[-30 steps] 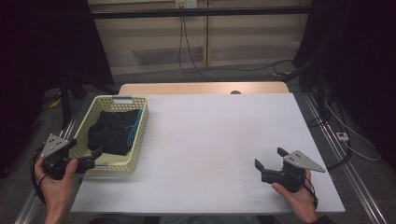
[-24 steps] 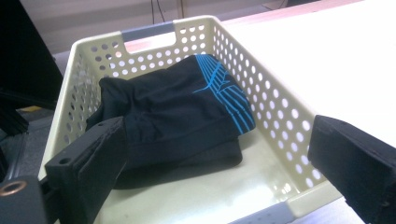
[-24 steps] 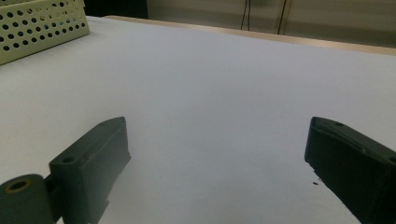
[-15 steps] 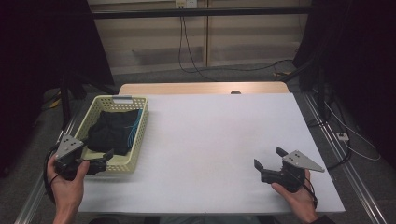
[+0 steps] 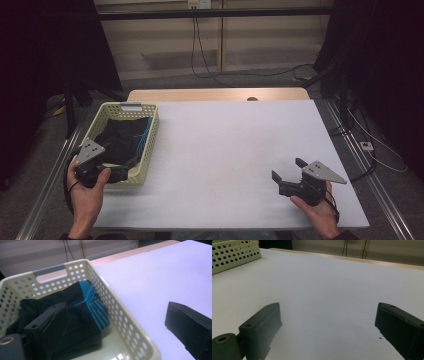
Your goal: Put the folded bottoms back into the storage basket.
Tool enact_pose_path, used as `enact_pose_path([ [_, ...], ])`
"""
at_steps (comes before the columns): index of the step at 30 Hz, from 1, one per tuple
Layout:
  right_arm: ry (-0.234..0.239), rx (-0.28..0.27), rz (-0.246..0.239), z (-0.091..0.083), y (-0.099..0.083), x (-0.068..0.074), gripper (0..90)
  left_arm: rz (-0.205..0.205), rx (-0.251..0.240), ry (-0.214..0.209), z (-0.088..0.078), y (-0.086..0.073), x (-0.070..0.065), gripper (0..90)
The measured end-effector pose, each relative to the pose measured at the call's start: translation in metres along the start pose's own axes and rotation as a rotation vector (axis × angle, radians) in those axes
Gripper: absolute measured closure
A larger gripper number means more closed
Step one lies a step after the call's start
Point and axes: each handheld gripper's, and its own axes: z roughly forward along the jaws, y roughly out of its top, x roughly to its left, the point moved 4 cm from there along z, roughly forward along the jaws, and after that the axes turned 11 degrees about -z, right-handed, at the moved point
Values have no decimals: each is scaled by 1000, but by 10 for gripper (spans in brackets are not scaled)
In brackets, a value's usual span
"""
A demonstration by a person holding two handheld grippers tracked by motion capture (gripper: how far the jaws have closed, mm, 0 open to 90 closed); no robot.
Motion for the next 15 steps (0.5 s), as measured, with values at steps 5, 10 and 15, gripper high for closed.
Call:
enact_pose_path([
  [5, 3, -1, 0, 0, 0, 0, 64, 20, 7, -24, 8, 1, -11, 53],
  [10, 4, -1, 0, 1, 0, 0, 65, 20, 7, -61, 14, 3, -24, 52],
  [15, 8, -2, -1, 1, 1, 1, 65, 42, 41, -91, 25, 2, -38, 52],
])
